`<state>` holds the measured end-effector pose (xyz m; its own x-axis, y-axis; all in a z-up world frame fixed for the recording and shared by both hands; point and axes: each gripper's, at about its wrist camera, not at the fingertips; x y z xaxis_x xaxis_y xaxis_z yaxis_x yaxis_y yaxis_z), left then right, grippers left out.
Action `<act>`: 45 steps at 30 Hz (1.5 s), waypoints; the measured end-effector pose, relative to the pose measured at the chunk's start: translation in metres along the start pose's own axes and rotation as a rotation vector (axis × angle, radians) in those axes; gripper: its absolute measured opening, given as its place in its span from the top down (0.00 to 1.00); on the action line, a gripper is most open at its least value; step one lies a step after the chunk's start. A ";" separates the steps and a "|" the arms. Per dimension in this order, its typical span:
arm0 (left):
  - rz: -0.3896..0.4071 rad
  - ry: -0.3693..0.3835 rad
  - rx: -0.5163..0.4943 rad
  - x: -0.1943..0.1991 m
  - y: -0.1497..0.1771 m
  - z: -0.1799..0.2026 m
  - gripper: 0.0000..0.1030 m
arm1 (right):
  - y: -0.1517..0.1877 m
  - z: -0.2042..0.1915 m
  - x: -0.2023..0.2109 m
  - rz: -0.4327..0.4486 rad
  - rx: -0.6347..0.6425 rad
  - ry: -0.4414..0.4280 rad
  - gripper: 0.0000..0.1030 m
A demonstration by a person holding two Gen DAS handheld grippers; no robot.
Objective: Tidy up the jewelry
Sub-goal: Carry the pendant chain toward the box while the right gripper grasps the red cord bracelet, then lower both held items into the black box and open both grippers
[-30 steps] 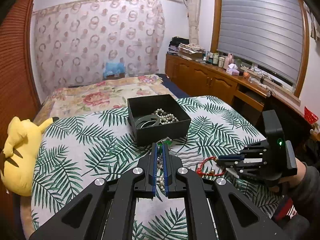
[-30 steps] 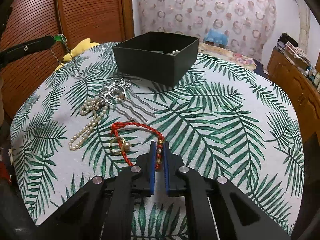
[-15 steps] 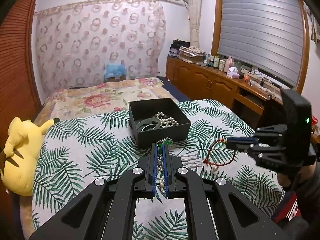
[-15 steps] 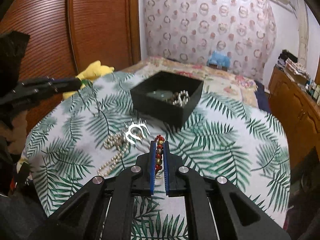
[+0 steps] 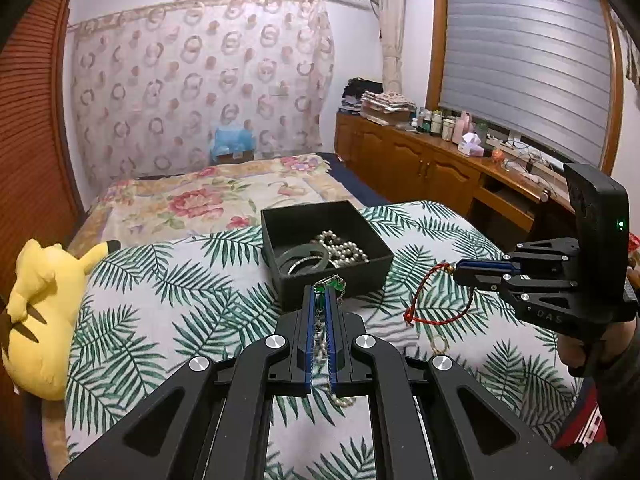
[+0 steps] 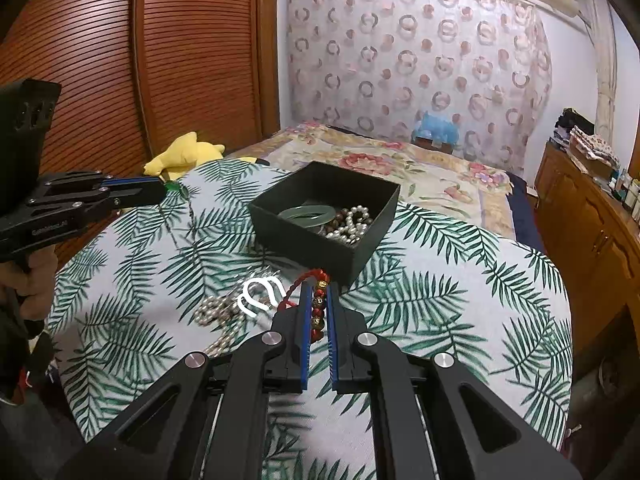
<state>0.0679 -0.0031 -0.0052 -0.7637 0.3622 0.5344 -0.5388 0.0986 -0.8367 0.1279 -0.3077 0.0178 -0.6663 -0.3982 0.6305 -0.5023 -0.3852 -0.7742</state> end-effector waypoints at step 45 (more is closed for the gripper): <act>-0.106 -0.016 0.049 -0.090 -0.105 -0.055 0.96 | -0.104 0.036 -0.092 -0.058 -0.031 -0.125 0.92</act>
<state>0.2124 0.0049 0.0283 -0.7066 0.3376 0.6219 -0.6334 0.0902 -0.7686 0.2611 -0.2605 0.0421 -0.5627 -0.4775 0.6748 -0.5563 -0.3850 -0.7364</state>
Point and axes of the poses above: each gripper's, at about its wrist camera, not at the fingertips, and x roughly against the way its jaws point, z to its right, y to its underside, and after that the axes turned 7 degrees about y, right-handed
